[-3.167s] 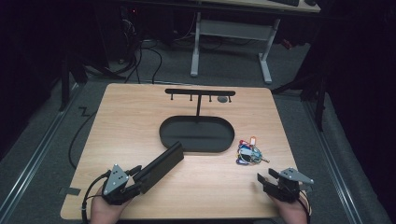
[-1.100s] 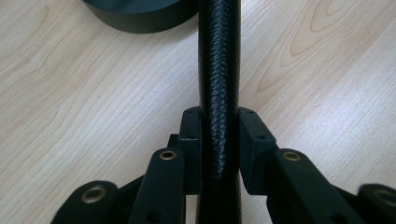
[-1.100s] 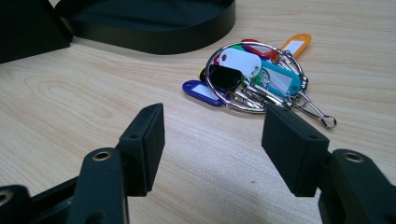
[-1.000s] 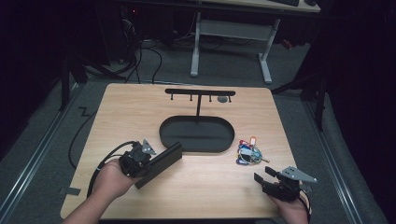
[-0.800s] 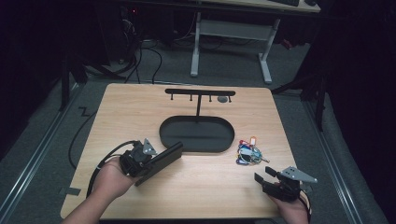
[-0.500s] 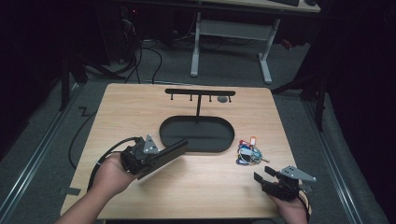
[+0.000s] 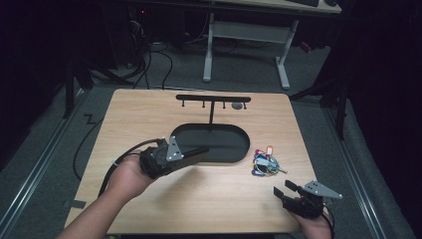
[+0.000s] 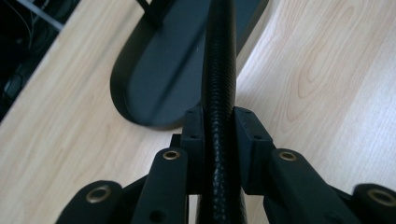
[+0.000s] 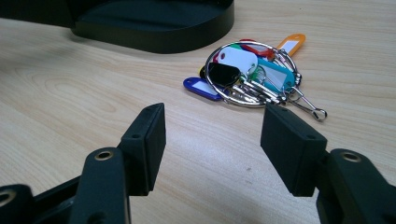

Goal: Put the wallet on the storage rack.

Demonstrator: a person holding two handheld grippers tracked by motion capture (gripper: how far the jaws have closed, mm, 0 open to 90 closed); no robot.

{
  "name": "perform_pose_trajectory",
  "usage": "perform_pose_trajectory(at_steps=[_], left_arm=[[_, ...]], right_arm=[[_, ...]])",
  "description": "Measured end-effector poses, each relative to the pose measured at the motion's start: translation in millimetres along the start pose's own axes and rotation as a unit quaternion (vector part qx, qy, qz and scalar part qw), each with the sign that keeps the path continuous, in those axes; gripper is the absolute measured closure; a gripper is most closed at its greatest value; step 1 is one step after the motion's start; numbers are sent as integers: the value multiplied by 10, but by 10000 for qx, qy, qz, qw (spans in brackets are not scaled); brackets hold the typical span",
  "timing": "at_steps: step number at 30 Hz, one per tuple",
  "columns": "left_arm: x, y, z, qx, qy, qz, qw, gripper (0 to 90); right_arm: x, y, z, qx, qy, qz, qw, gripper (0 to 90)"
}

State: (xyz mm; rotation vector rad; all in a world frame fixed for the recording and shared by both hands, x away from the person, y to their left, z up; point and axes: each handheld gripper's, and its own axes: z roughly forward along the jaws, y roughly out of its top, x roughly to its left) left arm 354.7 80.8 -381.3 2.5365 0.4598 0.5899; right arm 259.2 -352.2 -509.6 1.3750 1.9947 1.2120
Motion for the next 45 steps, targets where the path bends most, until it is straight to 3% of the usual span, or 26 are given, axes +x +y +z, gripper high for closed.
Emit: perform_pose_trajectory(at_steps=[5, 7, 10, 15, 23, 31, 45], left_arm=[[-9, 81, 14, -71, -35, 120, 9999, 773], [-7, 120, -14, -124, 44, 163, 9998, 776], [19, 170, -85, -251, 24, 129, 9996, 776], [47, 250, -83, -318, 98, 221, 9992, 776], [59, 482, 213, -281, 69, 540, 9981, 774], [115, 707, 457, -501, 132, 920, 9944, 773], [224, 967, 841, -555, 201, 1123, 9919, 772]], right_arm=[[-5, -81, -65, 75, -67, 47, 9999, 411], [-20, -97, -107, 44, -123, 74, 9999, 413], [-27, -103, -155, -4, -182, 138, 9997, 416], [-13, -98, -137, 16, -187, 101, 9998, 417], [-31, -95, -115, 30, -149, 108, 9998, 418], [-48, -96, -139, -20, -148, 165, 9998, 418], [-62, -105, -128, 8, -132, 171, 9998, 419]])
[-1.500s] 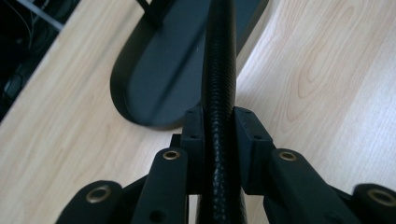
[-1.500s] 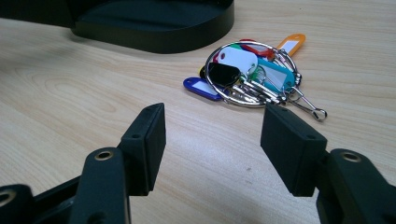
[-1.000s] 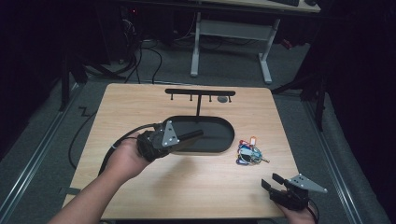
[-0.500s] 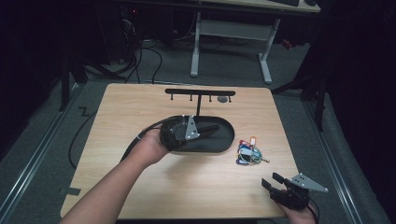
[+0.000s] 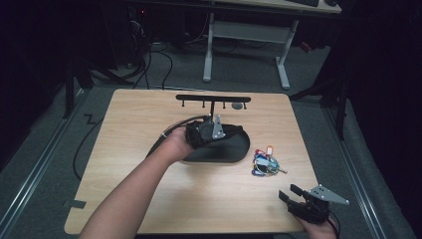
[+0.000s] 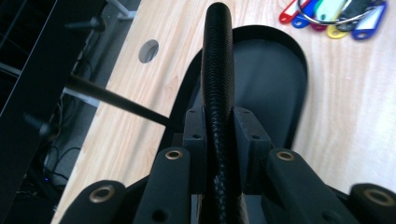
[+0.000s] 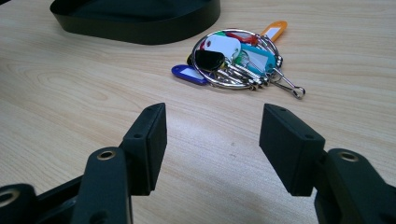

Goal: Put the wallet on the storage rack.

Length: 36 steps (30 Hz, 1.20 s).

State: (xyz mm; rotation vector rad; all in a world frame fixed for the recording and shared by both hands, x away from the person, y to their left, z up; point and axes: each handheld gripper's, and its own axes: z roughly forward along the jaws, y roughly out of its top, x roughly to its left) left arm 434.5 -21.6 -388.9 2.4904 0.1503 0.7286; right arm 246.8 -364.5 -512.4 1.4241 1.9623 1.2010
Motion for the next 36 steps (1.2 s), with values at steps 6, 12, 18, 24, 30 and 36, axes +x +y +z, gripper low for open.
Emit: perform_pose_trajectory(at_steps=[6, 12, 18, 24, 30, 36], left_arm=[[70, -1, 189, -37, -14, -30, 10000, 771], [89, -95, 372, 87, -24, 178, 9998, 770], [146, -161, 421, 135, -46, 189, 9997, 765], [140, -271, 559, 713, 26, 475, 9963, 763], [129, -285, 622, 1000, 232, 763, 9918, 764], [136, -273, 692, 1161, 231, 897, 9889, 764]], right_arm=[[-5, 2, -22, -25, -4, 23, 10000, 419], [11, -6, -22, -5, 22, 23, 10000, 419], [11, -6, -29, -28, 60, 28, 10000, 419], [2, -7, -35, -49, 48, 45, 10000, 419], [-17, -18, -34, -41, 50, 82, 9999, 419], [-16, -28, -37, -31, 66, 119, 9999, 419]])
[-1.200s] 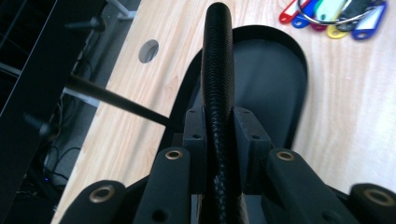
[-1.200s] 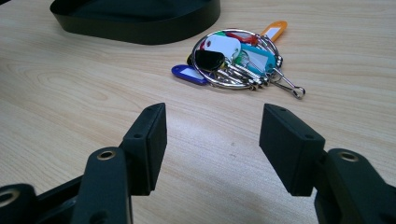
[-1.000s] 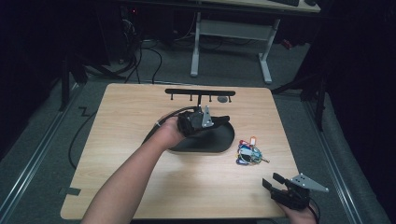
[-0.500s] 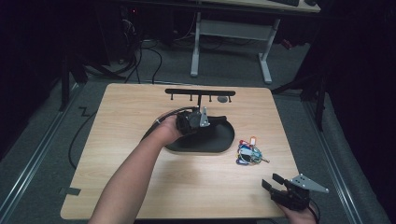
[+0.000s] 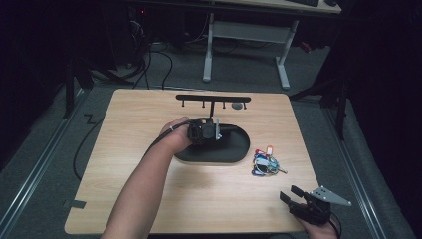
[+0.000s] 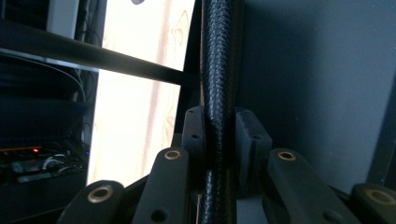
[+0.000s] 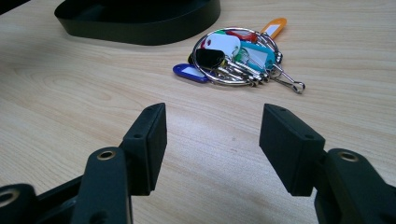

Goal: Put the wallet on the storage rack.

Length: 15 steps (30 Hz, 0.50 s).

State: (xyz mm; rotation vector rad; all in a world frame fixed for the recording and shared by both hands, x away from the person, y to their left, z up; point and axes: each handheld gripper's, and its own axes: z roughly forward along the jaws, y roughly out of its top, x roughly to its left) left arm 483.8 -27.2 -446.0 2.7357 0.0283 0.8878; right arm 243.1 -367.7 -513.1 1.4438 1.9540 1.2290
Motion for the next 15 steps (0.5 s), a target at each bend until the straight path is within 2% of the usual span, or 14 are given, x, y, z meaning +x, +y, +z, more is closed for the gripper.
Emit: perform_pose_trajectory(at_steps=[6, 10, 15], left_arm=[[-28, 2, 2, 15, -171, -150, 9997, 749], [-68, -23, 14, -57, -362, -358, 9987, 736], [-176, -17, 51, 0, -547, -313, 9980, 709]], right_arm=[[-2, 2, 7, 13, -5, 4, 10000, 419], [13, -6, 10, 29, 10, -15, 10000, 419], [8, -13, 19, 51, 22, 30, 10000, 419]])
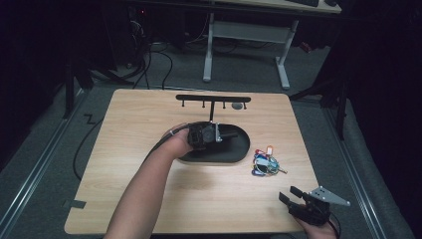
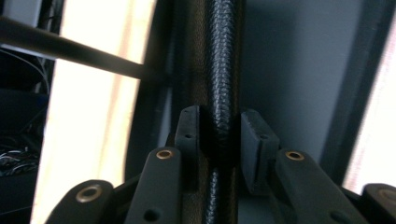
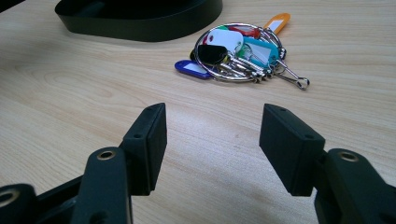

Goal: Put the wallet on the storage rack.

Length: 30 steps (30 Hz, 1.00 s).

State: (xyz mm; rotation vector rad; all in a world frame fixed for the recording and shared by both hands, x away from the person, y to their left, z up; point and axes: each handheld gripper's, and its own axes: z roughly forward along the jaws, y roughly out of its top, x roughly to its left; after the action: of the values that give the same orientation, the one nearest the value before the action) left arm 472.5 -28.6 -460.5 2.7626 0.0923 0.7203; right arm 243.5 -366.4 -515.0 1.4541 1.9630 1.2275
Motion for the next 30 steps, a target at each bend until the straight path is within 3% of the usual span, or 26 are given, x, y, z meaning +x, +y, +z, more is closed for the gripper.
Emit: perform_pose_trajectory(at_steps=[7, 12, 14, 20, 30], left_arm=[[-12, -26, -6, -41, -263, -275, 9993, 640], [3, -89, -23, -43, -260, -525, 9983, 616], [16, -127, -57, -149, -262, -654, 9974, 612], [16, -247, -200, -527, -260, -1100, 9922, 602], [-193, -586, -439, -900, -327, -1625, 9821, 568]], right_arm=[[4, -11, 15, 46, -25, 14, 10000, 419], [2, -16, 12, 49, -34, -6, 10000, 418], [10, -14, 7, 46, -42, 13, 10000, 418], [16, -13, 12, 61, -60, -14, 10000, 418], [39, -6, 24, 99, -99, -110, 9998, 423]])
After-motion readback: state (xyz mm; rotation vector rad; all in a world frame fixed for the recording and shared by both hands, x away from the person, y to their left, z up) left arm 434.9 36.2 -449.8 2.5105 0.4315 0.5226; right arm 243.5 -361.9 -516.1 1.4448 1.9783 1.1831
